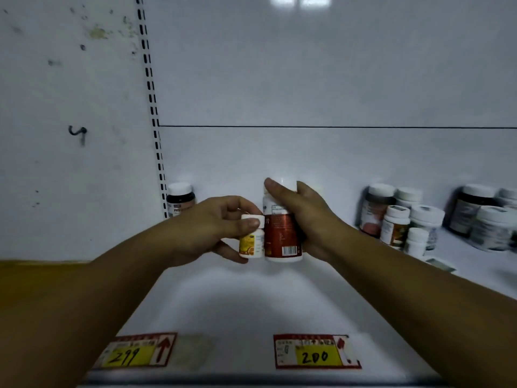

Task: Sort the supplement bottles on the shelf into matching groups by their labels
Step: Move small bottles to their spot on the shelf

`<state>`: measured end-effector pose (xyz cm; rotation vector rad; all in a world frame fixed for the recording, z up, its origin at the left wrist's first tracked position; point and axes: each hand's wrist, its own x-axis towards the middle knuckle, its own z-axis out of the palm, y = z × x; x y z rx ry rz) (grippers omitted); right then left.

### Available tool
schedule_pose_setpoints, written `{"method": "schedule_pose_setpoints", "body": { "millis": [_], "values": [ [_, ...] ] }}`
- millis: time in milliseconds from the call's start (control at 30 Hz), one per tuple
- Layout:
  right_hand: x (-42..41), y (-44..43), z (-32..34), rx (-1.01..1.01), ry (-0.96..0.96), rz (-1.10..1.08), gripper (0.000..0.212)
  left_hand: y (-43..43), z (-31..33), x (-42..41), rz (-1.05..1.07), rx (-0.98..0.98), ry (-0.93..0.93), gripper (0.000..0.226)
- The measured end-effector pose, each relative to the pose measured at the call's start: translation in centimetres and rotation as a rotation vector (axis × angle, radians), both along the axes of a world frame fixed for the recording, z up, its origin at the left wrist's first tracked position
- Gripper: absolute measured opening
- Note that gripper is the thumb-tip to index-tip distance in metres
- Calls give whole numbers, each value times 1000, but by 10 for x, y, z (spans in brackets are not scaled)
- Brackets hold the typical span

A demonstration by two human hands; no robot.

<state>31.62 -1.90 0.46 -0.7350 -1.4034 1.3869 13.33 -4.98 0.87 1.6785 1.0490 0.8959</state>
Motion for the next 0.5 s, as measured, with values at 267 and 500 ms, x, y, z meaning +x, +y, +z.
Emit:
{"method": "schedule_pose_setpoints", "body": {
  "millis": [267,500],
  "values": [
    [36,-18,-2,-142,10,187,69,-16,-2,25,-12,0,-35,34],
    [49,-25,-3,121,-106,153,45,-24,5,29,55,48,-6,32]
  ]
}}
